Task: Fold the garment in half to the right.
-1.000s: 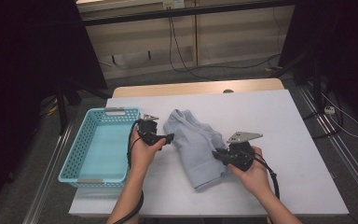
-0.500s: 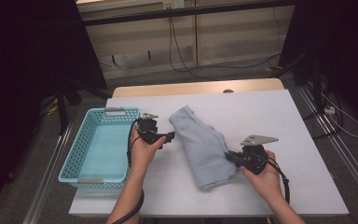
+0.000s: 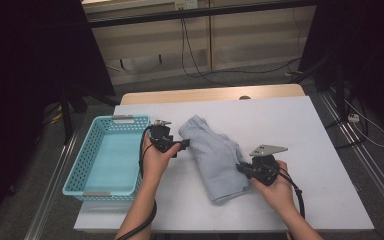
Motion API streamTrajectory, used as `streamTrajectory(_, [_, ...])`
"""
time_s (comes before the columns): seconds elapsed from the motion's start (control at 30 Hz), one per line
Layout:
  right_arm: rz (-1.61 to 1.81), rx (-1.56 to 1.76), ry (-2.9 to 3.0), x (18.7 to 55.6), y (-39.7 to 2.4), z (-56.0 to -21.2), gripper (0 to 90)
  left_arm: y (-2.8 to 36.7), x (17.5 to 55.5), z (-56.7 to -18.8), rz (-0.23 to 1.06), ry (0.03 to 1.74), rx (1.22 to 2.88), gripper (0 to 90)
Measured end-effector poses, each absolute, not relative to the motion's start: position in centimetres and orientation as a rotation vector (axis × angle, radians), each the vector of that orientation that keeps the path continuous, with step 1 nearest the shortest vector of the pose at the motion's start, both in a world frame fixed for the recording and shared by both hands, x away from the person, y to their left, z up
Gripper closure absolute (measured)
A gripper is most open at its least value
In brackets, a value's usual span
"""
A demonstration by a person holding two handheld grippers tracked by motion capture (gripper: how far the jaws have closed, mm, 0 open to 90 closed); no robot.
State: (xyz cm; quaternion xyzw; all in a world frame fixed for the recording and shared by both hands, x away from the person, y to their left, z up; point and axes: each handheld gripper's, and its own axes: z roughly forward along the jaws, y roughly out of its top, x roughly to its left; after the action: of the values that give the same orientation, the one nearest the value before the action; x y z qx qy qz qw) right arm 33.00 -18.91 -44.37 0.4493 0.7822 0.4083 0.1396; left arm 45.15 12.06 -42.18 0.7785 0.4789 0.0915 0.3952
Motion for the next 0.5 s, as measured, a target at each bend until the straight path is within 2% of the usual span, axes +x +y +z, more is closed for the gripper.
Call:
streamTrajectory(0.1, [1.173, 1.29, 2.267, 33.0, -18.8, -44.4, 85.0, 11.8, 45.7, -42.6, 0.206, 1.232, 1.967, 32.0])
streamTrajectory(0.27, [1.183, 1.291, 2.274, 32.9, -18.8, -44.4, 84.4, 11.3, 46.3, -43.2, 0.174, 1.244, 1.972, 34.0])
streamTrajectory(0.33, [1.181, 1.288, 2.277, 32.9, -18.7, -44.4, 83.3, 11.3, 46.6, -43.6, 0.134, 1.255, 1.968, 40.1])
streamTrajectory(0.5, [1.179, 1.287, 2.287, 32.9, -18.5, -44.5, 83.2, 11.2, 47.1, -44.6, 0.111, 1.273, 1.961, 42.4])
